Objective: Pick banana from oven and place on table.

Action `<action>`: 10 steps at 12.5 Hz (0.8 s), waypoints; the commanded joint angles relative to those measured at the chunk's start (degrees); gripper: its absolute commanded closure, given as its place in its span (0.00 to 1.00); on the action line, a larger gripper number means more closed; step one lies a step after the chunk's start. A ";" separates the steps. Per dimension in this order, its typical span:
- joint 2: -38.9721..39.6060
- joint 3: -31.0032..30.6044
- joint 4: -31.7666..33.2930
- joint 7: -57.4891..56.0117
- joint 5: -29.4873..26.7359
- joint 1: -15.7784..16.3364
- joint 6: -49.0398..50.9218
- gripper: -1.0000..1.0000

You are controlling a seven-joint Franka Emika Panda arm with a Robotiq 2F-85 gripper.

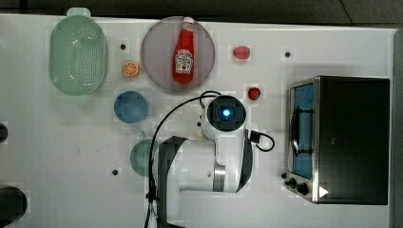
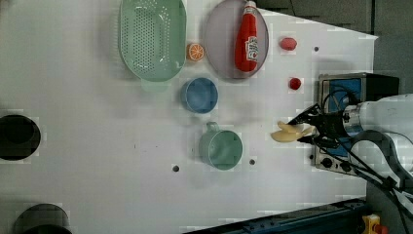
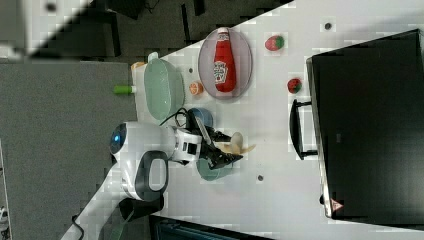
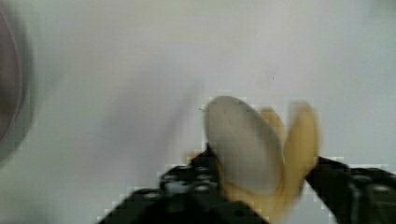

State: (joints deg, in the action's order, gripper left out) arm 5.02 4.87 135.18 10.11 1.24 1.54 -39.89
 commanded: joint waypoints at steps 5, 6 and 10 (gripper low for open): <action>-11.12 0.58 -8.92 0.78 0.93 0.24 5.23 0.00; -13.56 0.43 -11.90 -0.34 0.98 0.32 10.18 0.00; -18.19 0.13 -25.54 -2.46 1.19 0.35 32.93 0.00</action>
State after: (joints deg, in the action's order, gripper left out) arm -13.86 4.04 111.96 9.79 1.31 2.47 -9.27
